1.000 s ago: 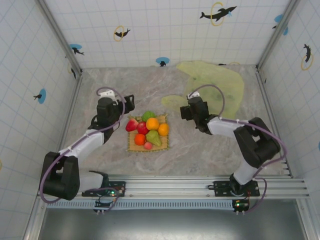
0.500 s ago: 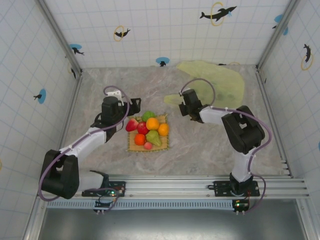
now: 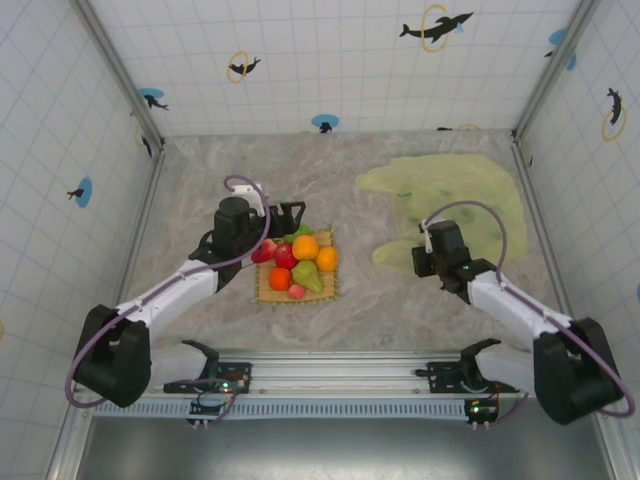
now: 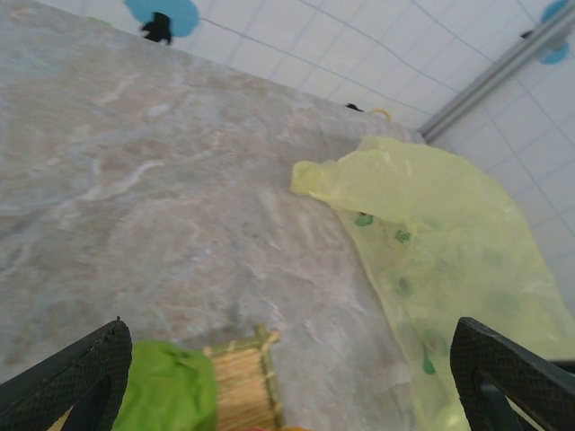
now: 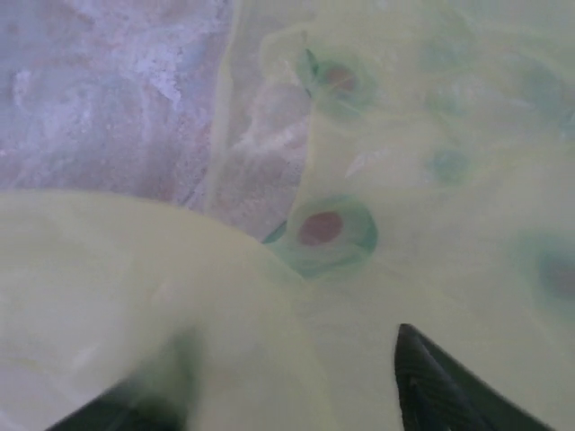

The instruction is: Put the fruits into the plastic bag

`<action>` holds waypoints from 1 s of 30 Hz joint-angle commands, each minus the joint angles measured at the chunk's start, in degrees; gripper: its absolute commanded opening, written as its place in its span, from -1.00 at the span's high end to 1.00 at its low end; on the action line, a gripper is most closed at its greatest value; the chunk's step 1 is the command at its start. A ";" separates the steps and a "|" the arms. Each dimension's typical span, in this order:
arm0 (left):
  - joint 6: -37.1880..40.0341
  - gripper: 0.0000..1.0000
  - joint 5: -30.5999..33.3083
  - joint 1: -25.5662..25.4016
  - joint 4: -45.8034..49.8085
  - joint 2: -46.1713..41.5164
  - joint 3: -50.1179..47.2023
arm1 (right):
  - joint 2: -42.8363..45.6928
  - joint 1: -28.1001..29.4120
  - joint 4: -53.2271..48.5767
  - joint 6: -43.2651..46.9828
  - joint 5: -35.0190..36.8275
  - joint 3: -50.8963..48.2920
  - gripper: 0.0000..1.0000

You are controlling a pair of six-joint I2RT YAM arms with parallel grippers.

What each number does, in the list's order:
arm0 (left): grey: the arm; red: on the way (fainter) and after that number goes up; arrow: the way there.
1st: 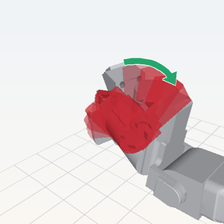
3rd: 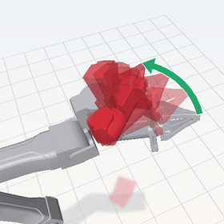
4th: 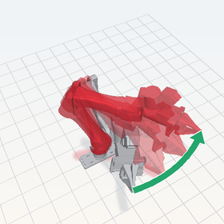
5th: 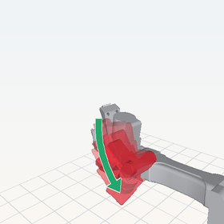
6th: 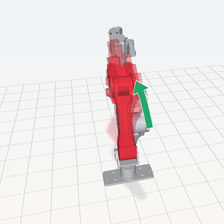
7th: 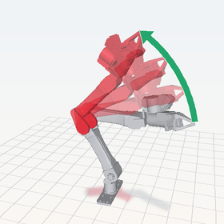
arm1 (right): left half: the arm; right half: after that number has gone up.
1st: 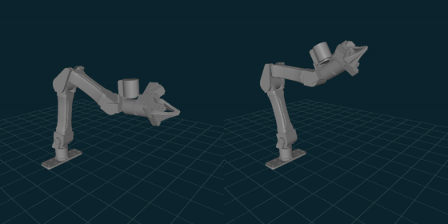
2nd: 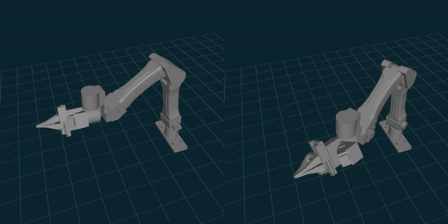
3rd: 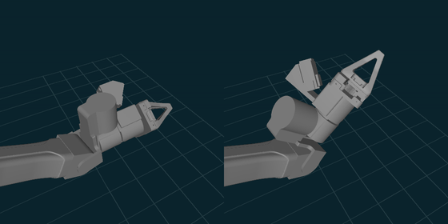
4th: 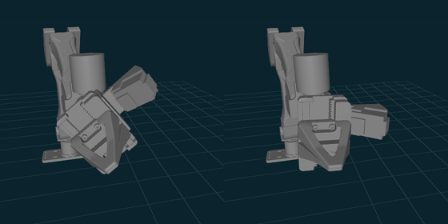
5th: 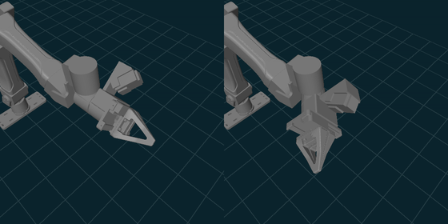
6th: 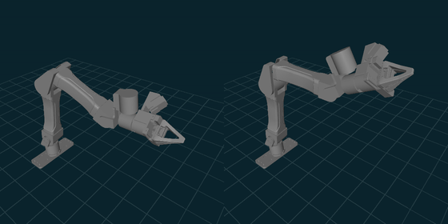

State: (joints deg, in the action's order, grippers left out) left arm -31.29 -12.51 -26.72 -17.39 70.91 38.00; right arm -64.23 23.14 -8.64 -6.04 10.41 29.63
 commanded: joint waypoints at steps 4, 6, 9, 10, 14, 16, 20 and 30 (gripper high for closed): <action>-0.29 -0.87 -0.34 -0.75 -1.74 0.22 0.99 | 3.10 -0.14 0.41 -3.36 -0.72 5.19 -0.80; -0.07 -0.88 0.34 -0.74 -1.40 -0.12 0.59 | -0.25 -0.16 1.16 -3.36 2.32 7.41 -0.89; 0.56 -0.88 1.25 -0.87 -0.25 -0.77 0.49 | -7.55 -0.15 1.69 -3.27 7.30 11.26 -0.94; 0.88 -0.88 1.65 -0.80 0.29 -1.16 0.42 | -9.93 -0.12 1.91 -3.19 8.05 12.66 -0.95; 1.90 -0.89 3.34 -0.88 2.03 -2.39 0.28 | -17.00 -0.21 2.03 -2.75 7.32 18.10 -0.94; 2.23 -0.90 4.09 -0.88 2.60 -2.82 0.32 | -17.52 -0.11 2.15 -2.20 4.04 19.56 -0.92; 2.49 -0.90 4.71 -0.88 3.02 -3.55 -0.12 | -13.08 0.07 -0.51 0.43 1.76 18.74 -0.90; 2.83 -0.91 5.07 -0.88 2.73 -2.41 0.51 | -4.61 -3.34 -2.89 0.20 -9.45 16.87 -0.95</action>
State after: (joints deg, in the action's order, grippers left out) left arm -29.82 -8.05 -27.14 -15.31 68.16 37.98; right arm -67.57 20.82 -11.88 -5.19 5.54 46.41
